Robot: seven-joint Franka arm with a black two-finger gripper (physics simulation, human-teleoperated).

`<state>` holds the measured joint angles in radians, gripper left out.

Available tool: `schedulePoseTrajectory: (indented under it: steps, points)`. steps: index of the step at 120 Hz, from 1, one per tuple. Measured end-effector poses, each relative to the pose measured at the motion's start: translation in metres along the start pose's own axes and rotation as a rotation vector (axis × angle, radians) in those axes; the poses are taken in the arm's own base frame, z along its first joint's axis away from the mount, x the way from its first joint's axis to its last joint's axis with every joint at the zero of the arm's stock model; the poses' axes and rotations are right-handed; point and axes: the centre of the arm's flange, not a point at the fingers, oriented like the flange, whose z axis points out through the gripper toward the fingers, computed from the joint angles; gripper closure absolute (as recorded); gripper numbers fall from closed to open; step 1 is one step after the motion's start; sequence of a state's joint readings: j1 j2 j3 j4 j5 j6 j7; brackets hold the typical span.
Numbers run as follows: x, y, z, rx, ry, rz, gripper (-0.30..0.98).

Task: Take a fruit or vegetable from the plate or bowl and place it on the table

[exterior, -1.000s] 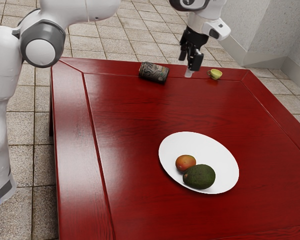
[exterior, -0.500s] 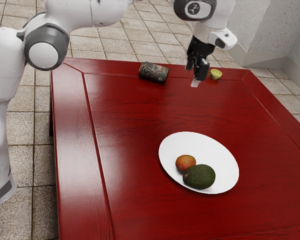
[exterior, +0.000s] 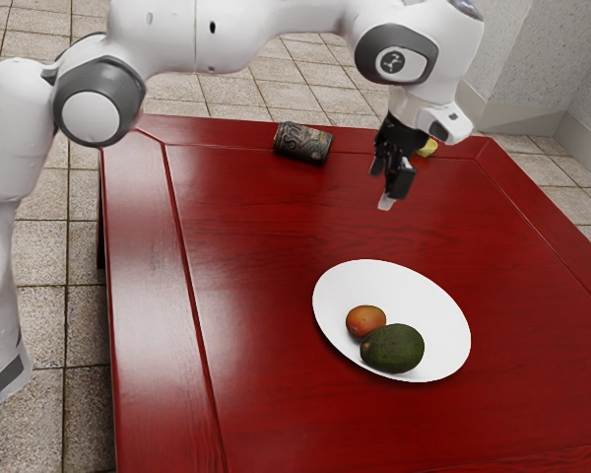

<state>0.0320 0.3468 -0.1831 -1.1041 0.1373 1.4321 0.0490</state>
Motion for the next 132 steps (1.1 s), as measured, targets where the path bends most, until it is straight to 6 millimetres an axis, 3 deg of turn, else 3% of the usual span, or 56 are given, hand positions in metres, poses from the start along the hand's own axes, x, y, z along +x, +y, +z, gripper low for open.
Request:
schedulePoseTrajectory:
  steps: [39,54,80,108,132]
  points:
    - [-0.049,0.039,0.059,0.021,-0.036,0.040,0.00]
    - [-0.059,0.058,0.055,0.025,0.014,0.064,0.00]
    - [-0.058,0.114,0.046,0.000,0.073,0.148,0.00]
    - [-0.041,0.104,0.065,-0.017,0.061,0.123,0.00]
    - [-0.028,0.125,0.091,-0.026,0.048,0.155,0.00]
